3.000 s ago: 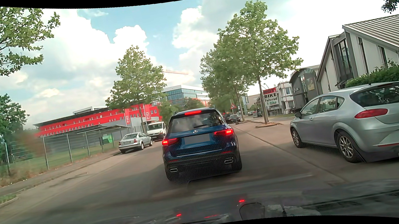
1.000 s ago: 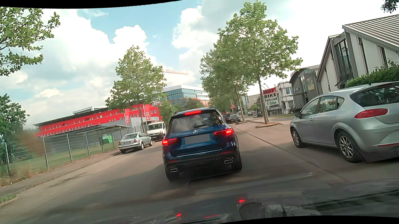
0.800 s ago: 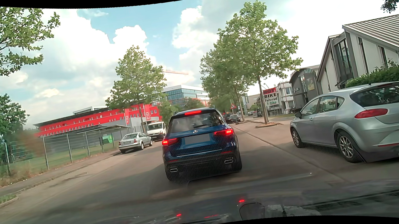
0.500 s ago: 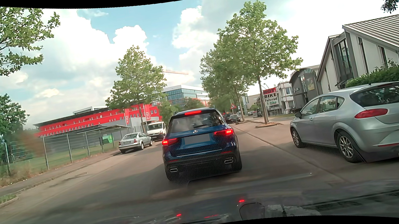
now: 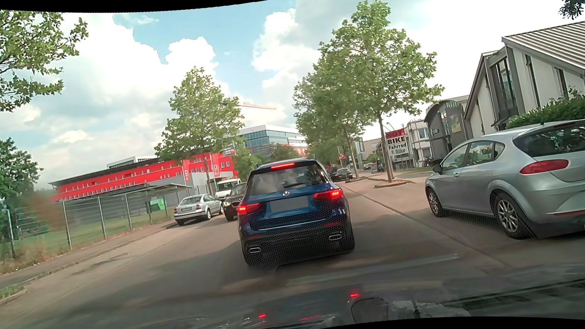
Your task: Follow the waypoints while adhering to traffic rules and regulations
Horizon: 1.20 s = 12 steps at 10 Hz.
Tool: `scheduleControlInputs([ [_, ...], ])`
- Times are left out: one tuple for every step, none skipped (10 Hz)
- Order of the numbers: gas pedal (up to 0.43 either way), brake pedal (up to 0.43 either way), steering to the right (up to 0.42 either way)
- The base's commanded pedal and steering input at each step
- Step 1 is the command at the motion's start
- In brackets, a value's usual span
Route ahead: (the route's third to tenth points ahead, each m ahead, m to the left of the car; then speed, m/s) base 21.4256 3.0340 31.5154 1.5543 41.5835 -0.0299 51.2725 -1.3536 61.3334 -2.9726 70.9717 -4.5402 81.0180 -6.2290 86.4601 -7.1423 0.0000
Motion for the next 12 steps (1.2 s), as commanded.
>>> scheduleControlInputs([
  [0.000,0.268,-0.005],
  [0.000,0.268,-0.005],
  [0.000,0.268,-0.005],
  [0.000,0.268,-0.005],
  [0.000,0.268,-0.005],
  [0.000,0.268,-0.005],
  [0.000,0.268,-0.005],
  [0.000,0.268,-0.005],
  [0.000,0.268,-0.004],
  [0.000,0.268,-0.005],
  [0.000,0.268,-0.004],
  [0.000,0.268,-0.005],
])
